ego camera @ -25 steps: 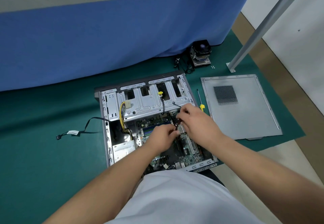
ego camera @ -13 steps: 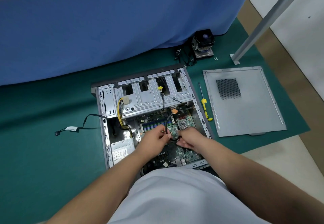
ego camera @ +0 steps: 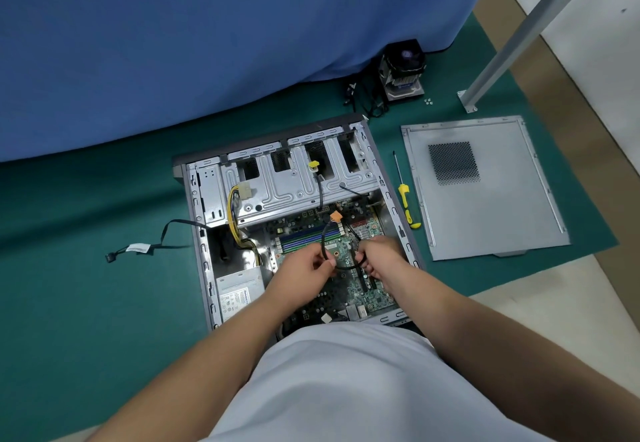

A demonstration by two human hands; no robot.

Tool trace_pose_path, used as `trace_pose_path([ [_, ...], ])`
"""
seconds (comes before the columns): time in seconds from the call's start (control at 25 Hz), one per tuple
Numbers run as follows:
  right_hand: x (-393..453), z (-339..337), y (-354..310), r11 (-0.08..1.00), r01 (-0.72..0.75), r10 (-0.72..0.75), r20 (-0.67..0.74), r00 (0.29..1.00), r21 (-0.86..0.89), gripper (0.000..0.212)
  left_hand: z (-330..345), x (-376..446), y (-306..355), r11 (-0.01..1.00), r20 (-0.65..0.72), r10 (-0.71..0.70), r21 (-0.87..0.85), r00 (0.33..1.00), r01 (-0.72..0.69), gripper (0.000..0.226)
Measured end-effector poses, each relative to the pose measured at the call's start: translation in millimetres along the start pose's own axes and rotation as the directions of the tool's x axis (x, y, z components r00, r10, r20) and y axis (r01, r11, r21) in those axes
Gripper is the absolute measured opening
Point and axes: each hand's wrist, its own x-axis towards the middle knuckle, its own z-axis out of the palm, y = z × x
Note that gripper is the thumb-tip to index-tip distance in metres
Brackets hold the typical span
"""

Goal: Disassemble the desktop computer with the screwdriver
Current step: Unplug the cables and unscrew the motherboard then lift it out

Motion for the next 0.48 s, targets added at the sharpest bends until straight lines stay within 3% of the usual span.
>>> trace_pose_path([
  [0.16, -2, 0, 1, 0.996, 0.044, -0.048, 0.042, 0.998, 0.075, 0.020, 0, -3, 3, 0.988, -0.027, -0.016, -0.154, 1.000, 0.011, 0.009],
  [0.32, -10, 2, 0, 0.985, 0.119, -0.138, 0.161, 0.977, 0.122, 0.042, -2, -8, 8, 0.966, -0.101, -0.011, -0.259, 0.995, -0.015, 0.015],
  [0.4, -18, 1, 1, 0.971, 0.233, -0.239, 0.185, 0.953, 0.053, 0.047, -5, -9, 11, 0.943, -0.125, 0.018, -0.328, 0.992, -0.058, 0.020],
  [0.48, -27, -2, 3, 0.924, 0.374, -0.353, 0.198, 0.914, -0.079, 0.039, -9, -10, 14, 0.909, -0.127, 0.030, -0.409, 0.991, -0.080, 0.019],
])
